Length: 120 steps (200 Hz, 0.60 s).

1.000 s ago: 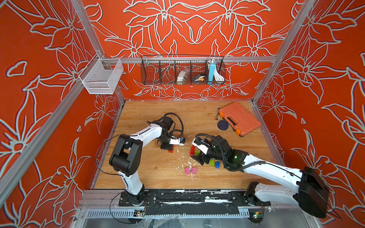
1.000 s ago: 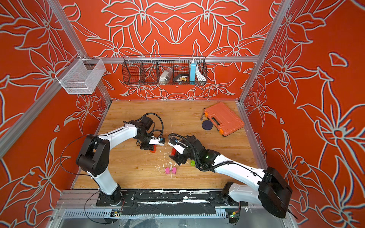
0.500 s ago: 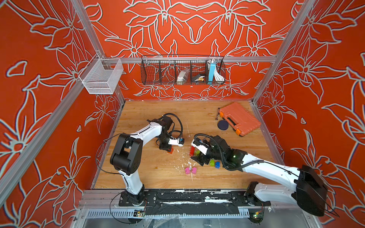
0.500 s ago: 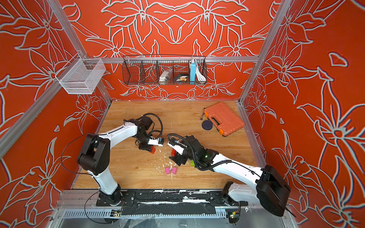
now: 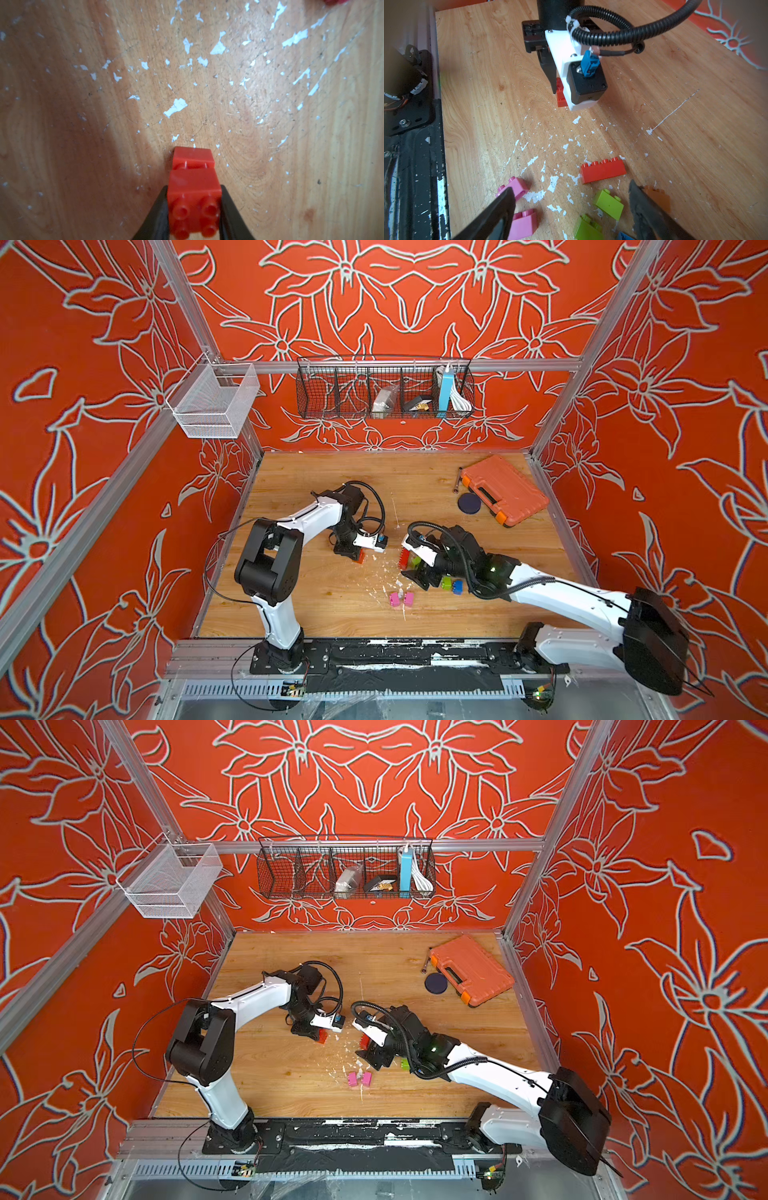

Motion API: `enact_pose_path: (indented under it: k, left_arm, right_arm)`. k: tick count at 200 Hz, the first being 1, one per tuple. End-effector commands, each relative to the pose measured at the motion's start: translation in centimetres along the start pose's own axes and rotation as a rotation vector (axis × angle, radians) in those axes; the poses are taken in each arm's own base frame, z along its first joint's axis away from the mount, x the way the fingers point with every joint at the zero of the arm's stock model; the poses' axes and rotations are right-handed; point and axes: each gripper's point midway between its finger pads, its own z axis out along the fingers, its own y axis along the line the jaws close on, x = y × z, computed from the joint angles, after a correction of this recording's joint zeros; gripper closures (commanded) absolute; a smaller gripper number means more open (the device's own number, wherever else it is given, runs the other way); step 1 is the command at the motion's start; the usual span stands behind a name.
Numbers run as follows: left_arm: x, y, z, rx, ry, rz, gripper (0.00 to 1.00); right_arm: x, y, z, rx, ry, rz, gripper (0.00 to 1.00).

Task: Assemble the letter h with lego
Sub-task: Assemble the lego brick with the lego brick.

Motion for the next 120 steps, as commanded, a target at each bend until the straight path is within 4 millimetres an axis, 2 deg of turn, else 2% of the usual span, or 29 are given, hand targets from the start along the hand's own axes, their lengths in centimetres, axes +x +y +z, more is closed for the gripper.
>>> enact_pose_path:
  k: [1, 92, 120]
  left_arm:
    - [0.1, -1.5, 0.8, 0.07, -0.005, 0.05, 0.73]
    - [-0.7, -2.1, 1.5, 0.146, 0.028, 0.056, 0.77]
    - [0.8, -1.5, 2.7, 0.123, 0.126, 0.007, 0.78]
  right_arm:
    - [-1.3, 0.2, 0.0, -0.019, -0.035, -0.018, 0.12]
    - [-1.4, 0.2, 0.1, -0.017, -0.041, -0.02, 0.13]
    - [-1.1, -0.1, 0.0, -0.001, -0.023, -0.018, 0.13]
